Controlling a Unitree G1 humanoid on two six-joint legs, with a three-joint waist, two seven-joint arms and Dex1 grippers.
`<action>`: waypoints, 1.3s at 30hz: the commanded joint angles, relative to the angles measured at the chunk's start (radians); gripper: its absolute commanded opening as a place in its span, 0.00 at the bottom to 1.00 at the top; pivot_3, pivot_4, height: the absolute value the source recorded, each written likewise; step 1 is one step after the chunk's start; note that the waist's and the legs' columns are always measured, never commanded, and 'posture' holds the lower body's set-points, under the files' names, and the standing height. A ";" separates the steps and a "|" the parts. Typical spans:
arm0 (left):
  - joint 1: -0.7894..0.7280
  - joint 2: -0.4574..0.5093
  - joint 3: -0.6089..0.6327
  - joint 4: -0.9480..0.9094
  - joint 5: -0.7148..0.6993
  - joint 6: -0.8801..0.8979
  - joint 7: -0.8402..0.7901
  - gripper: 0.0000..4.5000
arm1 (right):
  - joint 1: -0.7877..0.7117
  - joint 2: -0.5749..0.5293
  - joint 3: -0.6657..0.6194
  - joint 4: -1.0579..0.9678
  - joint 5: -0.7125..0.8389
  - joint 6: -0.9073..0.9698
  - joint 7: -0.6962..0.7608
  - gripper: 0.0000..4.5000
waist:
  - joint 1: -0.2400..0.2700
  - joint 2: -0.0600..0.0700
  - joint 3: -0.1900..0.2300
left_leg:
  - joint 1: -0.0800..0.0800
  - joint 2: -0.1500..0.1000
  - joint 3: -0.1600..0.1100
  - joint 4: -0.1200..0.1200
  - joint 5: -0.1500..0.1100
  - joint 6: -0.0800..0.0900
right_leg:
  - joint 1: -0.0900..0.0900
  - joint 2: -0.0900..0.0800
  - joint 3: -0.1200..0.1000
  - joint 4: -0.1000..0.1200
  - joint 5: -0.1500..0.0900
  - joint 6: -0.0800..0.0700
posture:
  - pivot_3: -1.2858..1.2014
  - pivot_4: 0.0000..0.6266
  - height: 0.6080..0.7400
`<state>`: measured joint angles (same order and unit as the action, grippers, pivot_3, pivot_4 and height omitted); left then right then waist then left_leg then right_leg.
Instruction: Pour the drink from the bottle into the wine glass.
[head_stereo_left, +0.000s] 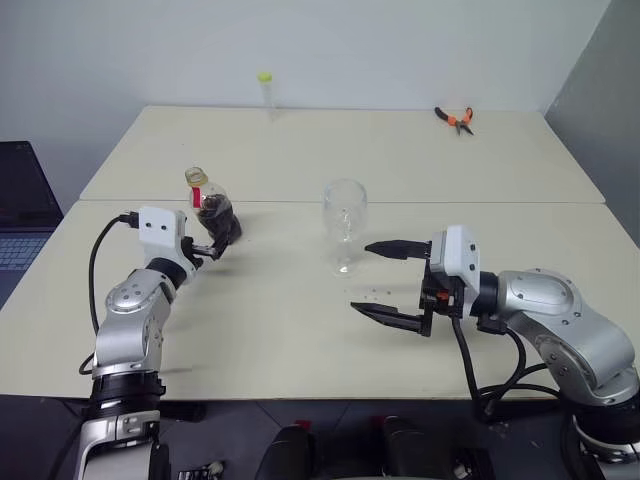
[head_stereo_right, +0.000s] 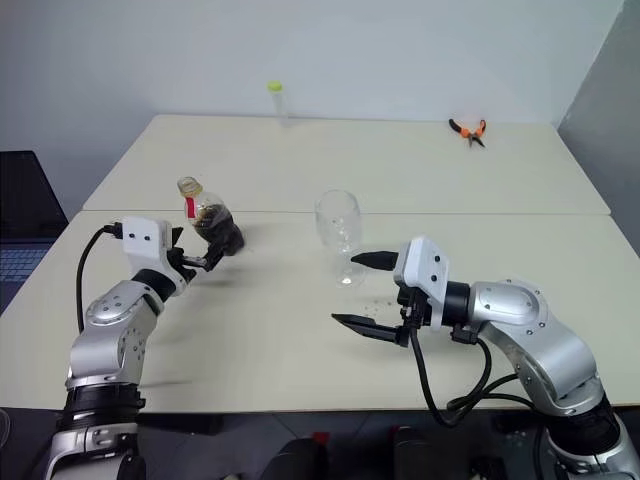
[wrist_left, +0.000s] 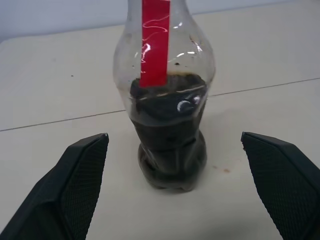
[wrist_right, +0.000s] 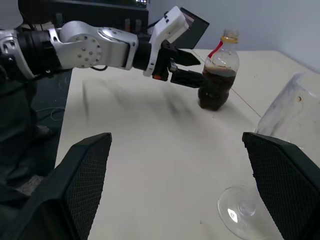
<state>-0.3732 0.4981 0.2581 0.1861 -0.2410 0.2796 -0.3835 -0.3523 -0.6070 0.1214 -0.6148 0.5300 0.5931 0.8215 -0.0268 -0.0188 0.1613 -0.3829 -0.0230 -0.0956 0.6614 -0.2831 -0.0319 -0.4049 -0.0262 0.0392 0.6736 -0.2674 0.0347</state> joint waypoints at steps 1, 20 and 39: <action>-0.073 0.018 -0.003 0.084 0.026 -0.067 -0.006 1.00 | -0.033 0.021 -0.013 -0.035 0.026 0.022 -0.038 0.99 | 0.000 0.000 0.000 | 0.000 0.000 0.000 0.000 0.000 0.000 | 0.000 0.000 0.000 0.000 0.000 0.000 | 0.52 0.24 1.00; -0.282 0.005 -0.025 0.428 0.044 -0.220 -0.066 1.00 | -0.072 0.091 -0.030 -0.041 0.083 0.085 -0.159 0.99 | -0.001 0.000 0.000 | -0.001 -0.001 -0.001 0.000 0.000 0.000 | -0.001 -0.003 -0.001 0.001 0.000 0.000 | 0.52 0.24 1.00; -0.286 0.009 0.001 0.333 -0.012 -0.218 -0.127 0.22 | -0.045 0.113 -0.029 -0.043 0.055 0.031 -0.163 1.00 | -0.002 0.000 0.000 | -0.002 -0.001 -0.001 0.000 0.000 0.000 | -0.001 -0.003 -0.001 0.001 0.000 0.000 | 0.52 0.24 1.00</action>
<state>-0.6407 0.4946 0.2415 0.6065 -0.2286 0.0697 -0.4968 -0.3997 -0.5003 0.1034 -0.6263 0.5796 0.6504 0.6668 -0.0287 -0.0193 0.1616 -0.3846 -0.0236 -0.0970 0.6619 -0.2830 -0.0320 -0.4064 -0.0294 0.0379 0.6744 -0.2674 0.0348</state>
